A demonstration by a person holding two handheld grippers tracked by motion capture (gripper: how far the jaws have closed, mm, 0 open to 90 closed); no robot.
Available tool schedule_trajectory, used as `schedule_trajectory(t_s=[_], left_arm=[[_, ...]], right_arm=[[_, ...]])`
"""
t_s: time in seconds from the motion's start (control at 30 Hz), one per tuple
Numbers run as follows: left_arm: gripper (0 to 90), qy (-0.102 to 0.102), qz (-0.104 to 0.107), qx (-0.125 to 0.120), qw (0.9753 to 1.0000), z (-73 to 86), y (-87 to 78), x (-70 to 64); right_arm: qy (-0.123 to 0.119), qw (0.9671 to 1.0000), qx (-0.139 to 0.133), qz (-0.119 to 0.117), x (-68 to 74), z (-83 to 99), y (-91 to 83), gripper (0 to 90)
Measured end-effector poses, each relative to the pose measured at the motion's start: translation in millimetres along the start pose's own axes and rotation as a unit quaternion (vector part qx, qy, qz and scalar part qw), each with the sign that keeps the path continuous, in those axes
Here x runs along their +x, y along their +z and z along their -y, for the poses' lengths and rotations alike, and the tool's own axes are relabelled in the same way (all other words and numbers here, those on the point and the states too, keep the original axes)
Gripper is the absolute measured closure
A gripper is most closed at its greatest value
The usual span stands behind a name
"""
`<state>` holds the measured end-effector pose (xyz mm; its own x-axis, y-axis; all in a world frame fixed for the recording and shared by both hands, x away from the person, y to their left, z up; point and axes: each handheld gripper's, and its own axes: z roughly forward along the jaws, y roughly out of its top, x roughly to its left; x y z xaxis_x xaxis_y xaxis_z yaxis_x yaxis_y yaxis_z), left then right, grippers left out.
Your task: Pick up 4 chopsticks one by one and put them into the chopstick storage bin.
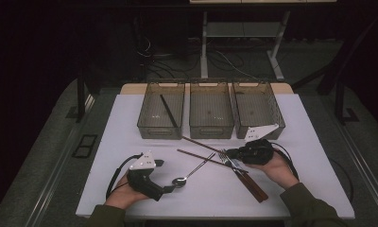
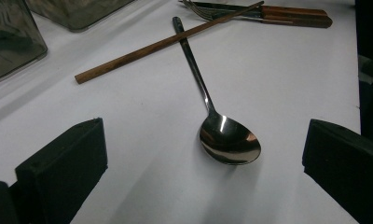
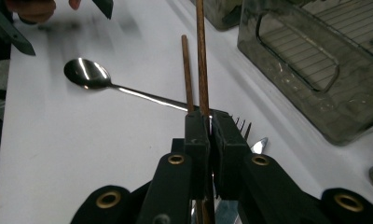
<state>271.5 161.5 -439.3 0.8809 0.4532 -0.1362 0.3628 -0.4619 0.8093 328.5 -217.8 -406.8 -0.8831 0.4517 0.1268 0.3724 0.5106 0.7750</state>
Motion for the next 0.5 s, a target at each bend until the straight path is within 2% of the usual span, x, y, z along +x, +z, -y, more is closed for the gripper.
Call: schedule_trajectory(t_s=[0.37, 0.5], left_arm=[[0.0, 0.003, -0.001, 0.001, 1.0000, -0.4, 0.4, 0.0], [0.0, 0.003, -0.001, 0.002, 1.0000, -0.4, 0.7, -0.1]], right_arm=[[0.020, 0.9994, -0.026, 0.010, -1.6, -14.8, -11.2, 85.7], [0.022, 0.9993, -0.026, 0.012, -1.7, -20.0, -10.4, 85.9]])
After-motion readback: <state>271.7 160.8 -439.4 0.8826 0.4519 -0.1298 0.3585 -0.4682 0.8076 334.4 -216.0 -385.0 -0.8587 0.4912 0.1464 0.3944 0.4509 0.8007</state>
